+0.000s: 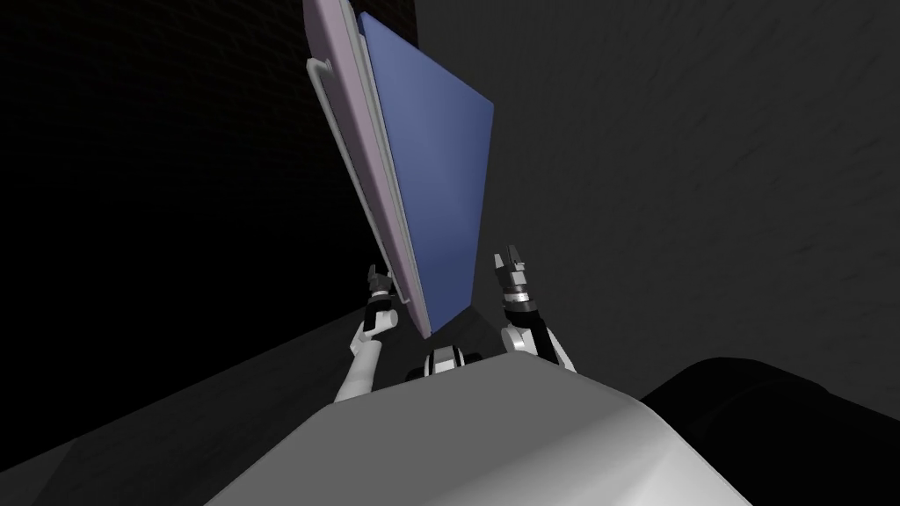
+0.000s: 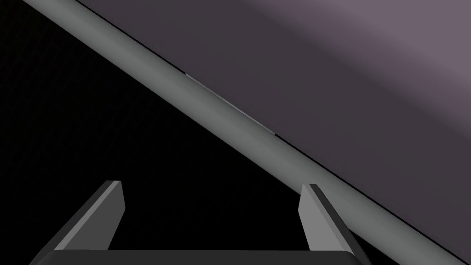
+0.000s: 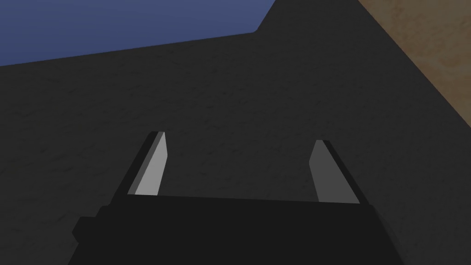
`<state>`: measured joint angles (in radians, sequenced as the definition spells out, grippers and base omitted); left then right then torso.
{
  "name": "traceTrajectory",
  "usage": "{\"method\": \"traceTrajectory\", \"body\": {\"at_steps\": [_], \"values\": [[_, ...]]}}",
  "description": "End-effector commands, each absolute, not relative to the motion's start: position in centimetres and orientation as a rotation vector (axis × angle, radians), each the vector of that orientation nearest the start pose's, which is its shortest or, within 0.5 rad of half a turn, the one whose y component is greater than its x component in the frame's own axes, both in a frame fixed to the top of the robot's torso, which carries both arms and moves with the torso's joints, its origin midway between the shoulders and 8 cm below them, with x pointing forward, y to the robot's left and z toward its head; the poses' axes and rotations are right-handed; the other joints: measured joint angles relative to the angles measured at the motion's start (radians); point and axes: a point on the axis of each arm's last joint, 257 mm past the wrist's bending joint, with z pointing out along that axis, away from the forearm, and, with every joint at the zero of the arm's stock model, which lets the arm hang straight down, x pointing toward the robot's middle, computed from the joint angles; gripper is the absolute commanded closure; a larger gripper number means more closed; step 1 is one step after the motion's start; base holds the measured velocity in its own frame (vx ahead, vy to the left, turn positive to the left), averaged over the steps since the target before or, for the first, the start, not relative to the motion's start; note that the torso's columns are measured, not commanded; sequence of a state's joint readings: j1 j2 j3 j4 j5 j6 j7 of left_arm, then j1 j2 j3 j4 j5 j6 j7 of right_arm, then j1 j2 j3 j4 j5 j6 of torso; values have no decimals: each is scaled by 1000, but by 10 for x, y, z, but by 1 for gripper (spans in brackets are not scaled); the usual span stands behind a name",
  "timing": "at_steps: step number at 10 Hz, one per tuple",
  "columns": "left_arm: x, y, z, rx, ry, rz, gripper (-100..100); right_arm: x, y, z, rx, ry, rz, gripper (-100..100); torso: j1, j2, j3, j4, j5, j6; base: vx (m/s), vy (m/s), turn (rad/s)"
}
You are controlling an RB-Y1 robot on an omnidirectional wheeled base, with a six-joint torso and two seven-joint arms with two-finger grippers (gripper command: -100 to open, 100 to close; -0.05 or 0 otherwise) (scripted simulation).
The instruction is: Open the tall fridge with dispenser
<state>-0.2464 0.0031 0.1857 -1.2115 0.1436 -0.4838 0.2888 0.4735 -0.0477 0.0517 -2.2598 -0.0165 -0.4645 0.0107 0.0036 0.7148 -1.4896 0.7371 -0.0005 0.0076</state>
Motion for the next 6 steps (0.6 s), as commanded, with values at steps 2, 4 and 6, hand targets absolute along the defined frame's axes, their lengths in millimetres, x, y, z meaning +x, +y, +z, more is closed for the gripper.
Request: {"method": "traceTrajectory", "body": {"at_steps": [2,4,6], "values": [[605,270,-136,-1222,632,-1635,-100,358,-258,16,662,670,1357,0,0,1,1,0,0,-1,-34,-4,51],[599,273,-154,-1253,644,-1618,-100,358,-258,16,662,671,1357,0,-3,1,1,3,-2,1,-23,4,-7],[587,284,-144,-1229,613,-1612,100,358,-258,16,662,671,1357,0,-4,6,3,1,-1,-4,78,-18,-159]]}}
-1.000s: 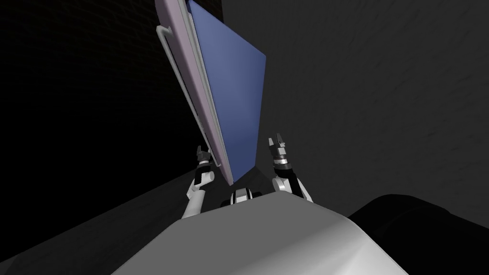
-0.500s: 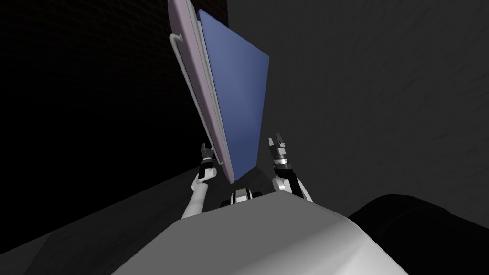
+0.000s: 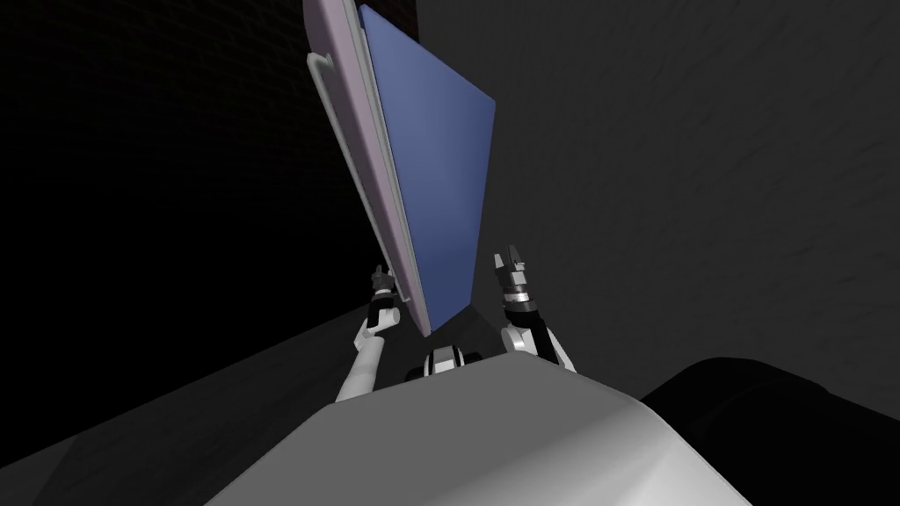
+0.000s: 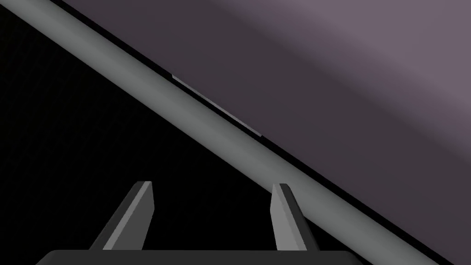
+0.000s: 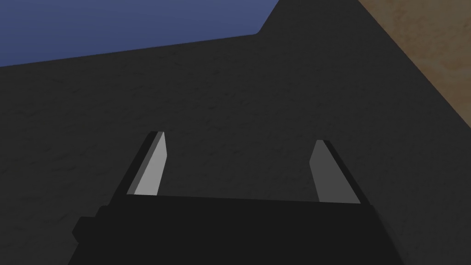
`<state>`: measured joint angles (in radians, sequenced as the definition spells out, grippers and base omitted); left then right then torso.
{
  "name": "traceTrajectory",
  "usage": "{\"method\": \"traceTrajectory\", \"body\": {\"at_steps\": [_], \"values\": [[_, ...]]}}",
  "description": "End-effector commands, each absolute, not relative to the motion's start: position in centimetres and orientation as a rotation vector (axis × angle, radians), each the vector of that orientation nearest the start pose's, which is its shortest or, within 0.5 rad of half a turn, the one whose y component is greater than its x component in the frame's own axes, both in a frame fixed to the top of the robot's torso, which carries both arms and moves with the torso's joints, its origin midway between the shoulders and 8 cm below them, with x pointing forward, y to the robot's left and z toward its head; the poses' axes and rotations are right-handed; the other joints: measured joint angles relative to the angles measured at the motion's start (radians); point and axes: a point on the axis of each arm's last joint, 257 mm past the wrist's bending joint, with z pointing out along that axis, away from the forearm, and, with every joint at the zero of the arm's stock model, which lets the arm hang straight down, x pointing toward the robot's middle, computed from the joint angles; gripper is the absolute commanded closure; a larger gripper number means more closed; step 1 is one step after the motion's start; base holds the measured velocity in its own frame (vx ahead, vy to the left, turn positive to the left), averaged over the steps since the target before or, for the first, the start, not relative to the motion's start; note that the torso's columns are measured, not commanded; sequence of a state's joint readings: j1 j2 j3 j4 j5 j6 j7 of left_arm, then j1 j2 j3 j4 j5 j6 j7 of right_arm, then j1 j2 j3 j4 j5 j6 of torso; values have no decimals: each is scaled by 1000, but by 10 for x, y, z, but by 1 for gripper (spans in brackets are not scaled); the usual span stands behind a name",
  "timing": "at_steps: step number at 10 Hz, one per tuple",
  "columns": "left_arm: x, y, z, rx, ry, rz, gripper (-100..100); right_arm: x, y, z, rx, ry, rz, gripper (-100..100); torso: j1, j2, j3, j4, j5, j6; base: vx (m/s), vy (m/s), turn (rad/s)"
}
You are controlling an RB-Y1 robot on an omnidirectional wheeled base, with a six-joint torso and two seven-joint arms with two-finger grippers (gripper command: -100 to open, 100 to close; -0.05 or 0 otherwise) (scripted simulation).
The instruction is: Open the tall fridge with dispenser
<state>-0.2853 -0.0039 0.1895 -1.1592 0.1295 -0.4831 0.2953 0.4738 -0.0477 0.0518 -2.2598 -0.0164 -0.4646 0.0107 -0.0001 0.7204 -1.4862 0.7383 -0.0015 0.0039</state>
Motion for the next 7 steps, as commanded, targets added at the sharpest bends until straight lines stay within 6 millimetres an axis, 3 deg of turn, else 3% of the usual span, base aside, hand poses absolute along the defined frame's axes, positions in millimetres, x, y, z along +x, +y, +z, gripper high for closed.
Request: {"method": "traceTrajectory", "body": {"at_steps": [1,4,5,7], "values": [[587,284,-143,-1226,611,-1614,100,358,-258,16,662,671,1357,0,1,3,2,10,-4,0,14,3,43],[587,284,-143,-1226,611,-1614,100,358,-258,16,662,671,1357,0,-5,9,5,13,-7,5,-6,16,8],[569,296,-169,-1269,615,-1573,100,358,-258,16,662,671,1357,0,-7,8,5,12,-7,6,60,1,-177],[567,296,-148,-1230,591,-1592,100,358,-258,16,662,670,1357,0,-3,6,3,5,-3,3,33,-3,-70]]}}
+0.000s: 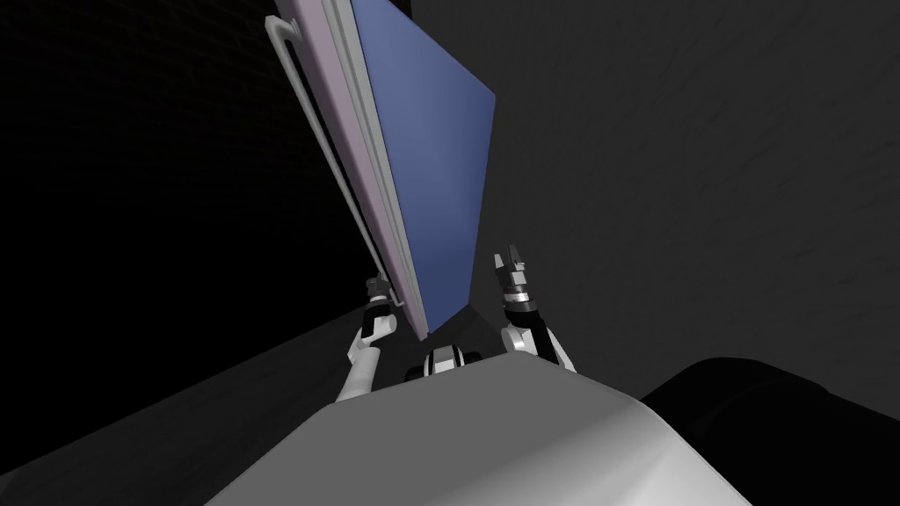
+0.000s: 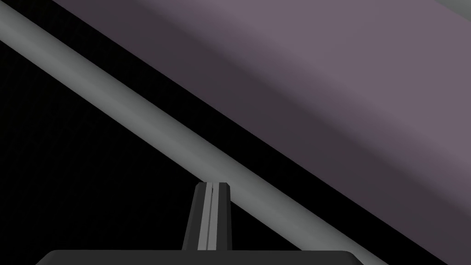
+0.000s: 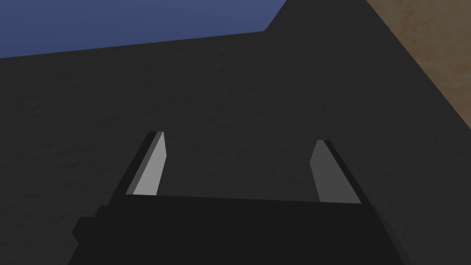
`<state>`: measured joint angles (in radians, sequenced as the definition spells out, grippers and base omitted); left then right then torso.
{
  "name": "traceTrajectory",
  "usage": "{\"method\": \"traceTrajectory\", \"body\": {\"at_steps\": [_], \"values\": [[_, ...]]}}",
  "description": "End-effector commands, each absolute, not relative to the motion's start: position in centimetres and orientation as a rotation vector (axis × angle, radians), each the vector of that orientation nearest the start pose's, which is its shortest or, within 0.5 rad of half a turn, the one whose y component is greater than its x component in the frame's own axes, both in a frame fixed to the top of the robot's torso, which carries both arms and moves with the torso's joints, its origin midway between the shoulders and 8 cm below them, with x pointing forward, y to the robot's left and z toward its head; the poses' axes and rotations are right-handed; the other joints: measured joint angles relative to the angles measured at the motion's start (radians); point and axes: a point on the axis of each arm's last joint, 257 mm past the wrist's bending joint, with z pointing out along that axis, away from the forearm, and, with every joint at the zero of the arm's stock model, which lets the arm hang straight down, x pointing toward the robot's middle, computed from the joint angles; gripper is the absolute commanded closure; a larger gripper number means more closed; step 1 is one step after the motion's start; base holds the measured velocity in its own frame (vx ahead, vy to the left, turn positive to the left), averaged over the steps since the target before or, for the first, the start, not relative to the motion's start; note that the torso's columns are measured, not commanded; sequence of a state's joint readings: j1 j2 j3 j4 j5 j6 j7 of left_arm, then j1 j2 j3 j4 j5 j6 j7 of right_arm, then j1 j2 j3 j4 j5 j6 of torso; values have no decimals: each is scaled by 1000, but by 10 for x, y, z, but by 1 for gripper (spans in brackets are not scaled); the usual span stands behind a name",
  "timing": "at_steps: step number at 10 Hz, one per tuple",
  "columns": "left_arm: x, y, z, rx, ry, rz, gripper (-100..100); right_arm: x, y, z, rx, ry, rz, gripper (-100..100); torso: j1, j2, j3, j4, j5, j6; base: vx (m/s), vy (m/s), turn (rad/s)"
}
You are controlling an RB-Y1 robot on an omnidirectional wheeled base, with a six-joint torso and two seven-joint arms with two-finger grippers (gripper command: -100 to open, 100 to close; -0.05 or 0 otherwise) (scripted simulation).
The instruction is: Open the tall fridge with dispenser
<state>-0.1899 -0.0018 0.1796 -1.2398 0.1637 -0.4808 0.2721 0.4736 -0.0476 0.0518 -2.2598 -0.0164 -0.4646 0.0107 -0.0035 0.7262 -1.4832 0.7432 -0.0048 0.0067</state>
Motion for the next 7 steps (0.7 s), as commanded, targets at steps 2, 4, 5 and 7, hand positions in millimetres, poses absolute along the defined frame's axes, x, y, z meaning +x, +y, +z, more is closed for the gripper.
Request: {"method": "traceTrajectory", "body": {"at_steps": [2,4,5,7], "values": [[548,308,-161,-1250,582,-1562,100,358,-258,16,662,670,1357,0,3,2,1,-1,1,-1,42,2,-141],[528,319,-171,-1265,571,-1535,100,358,-258,16,662,671,1357,0,4,3,2,2,0,-3,41,5,-67],[527,319,-156,-1236,554,-1549,100,358,-258,16,662,671,1357,0,3,4,3,-1,2,-2,64,7,-116],[506,330,-166,-1254,545,-1519,100,358,-258,16,662,671,1357,0,4,2,1,-3,2,-2,49,15,-131]]}}
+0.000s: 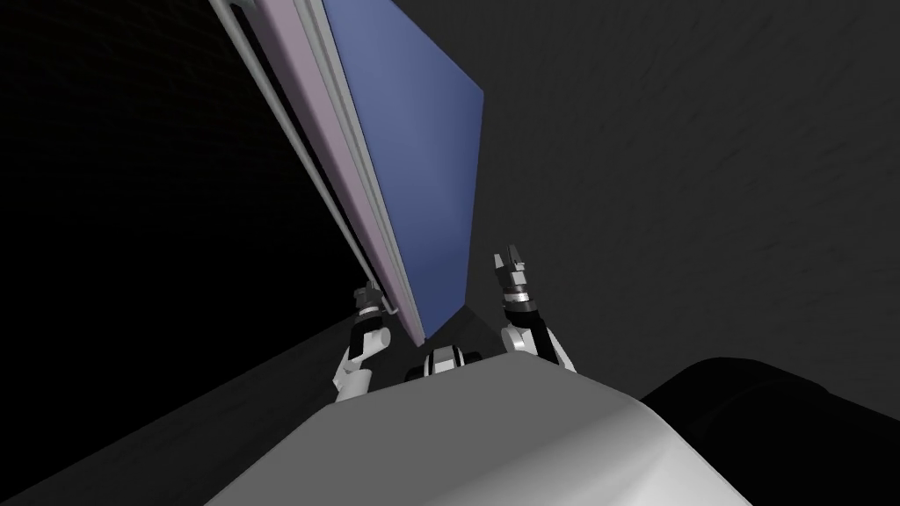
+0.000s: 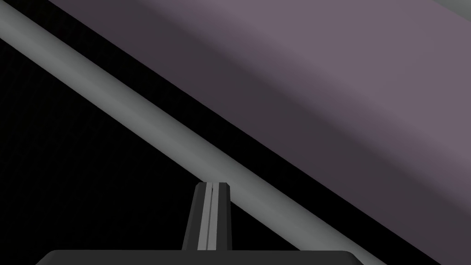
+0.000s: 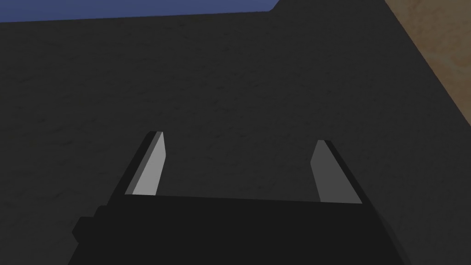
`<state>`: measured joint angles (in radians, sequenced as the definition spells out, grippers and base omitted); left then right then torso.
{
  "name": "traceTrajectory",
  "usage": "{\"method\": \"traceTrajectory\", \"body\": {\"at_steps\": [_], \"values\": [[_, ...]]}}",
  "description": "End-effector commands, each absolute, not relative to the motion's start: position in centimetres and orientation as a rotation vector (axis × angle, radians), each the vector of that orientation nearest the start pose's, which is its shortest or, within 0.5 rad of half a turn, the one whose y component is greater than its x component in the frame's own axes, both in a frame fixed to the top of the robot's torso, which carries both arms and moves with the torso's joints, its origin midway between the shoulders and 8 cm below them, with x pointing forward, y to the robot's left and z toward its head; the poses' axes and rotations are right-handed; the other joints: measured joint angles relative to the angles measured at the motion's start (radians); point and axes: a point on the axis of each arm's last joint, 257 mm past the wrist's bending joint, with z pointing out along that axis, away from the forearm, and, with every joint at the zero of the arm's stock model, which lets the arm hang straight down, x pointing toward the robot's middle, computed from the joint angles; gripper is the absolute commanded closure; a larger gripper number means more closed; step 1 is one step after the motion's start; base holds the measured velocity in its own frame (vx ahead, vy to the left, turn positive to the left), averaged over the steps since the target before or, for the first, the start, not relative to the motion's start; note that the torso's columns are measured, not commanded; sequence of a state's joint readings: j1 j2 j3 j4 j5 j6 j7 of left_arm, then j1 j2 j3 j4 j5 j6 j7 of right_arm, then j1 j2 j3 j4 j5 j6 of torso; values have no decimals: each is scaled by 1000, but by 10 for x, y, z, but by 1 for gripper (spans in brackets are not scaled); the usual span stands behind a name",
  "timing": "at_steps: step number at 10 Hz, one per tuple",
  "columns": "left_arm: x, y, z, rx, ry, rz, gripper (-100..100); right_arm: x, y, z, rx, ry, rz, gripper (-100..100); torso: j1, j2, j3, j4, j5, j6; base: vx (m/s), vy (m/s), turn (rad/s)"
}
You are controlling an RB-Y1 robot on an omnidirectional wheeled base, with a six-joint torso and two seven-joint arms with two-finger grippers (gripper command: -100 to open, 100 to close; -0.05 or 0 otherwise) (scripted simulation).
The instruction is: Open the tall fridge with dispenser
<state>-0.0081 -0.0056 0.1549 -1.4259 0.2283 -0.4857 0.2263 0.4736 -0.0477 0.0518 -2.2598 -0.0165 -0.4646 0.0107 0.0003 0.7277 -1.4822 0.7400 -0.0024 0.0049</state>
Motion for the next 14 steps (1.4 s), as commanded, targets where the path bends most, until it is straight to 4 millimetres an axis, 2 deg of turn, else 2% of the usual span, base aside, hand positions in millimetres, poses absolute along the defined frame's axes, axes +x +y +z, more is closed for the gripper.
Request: {"method": "traceTrajectory", "body": {"at_steps": [1,2,4,5,7,8,9,10,12,13,14], "values": [[506,330,-158,-1239,537,-1527,100,358,-258,16,662,671,1357,0,1,1,0,1,0,-1,0,-5,2],[490,337,-172,-1268,537,-1497,100,358,-258,16,662,670,1357,0,0,2,1,3,-2,-1,37,4,-171],[485,339,-158,-1241,520,-1506,100,358,-258,16,662,671,1357,0,0,3,2,1,0,-2,33,2,-52],[469,346,-170,-1268,519,-1477,100,358,-258,16,662,671,1357,0,0,4,2,3,-2,-2,47,13,-163],[463,348,-157,-1242,504,-1484,100,358,-258,16,662,671,1357,0,-1,4,2,1,-1,-2,33,7,-55],[446,356,-165,-1262,500,-1457,100,358,-258,16,662,671,1357,0,-1,6,3,2,-1,-3,49,11,-137],[442,357,-157,-1245,491,-1461,100,358,-258,16,662,671,1357,0,-1,7,4,0,0,-3,36,9,-98],[428,362,-164,-1267,487,-1439,100,358,-258,16,662,671,1357,0,-1,8,4,2,-1,-2,56,20,-173],[421,364,-151,-1243,475,-1442,100,358,-258,16,662,671,1357,0,-1,8,4,-1,1,-4,31,12,-57],[406,369,-155,-1259,469,-1420,100,358,-258,16,662,670,1357,0,0,8,5,1,0,-3,33,3,-184],[400,371,-149,-1248,464,-1418,100,358,-258,16,662,670,1357,0,-1,8,5,-1,1,-3,50,15,-115]]}}
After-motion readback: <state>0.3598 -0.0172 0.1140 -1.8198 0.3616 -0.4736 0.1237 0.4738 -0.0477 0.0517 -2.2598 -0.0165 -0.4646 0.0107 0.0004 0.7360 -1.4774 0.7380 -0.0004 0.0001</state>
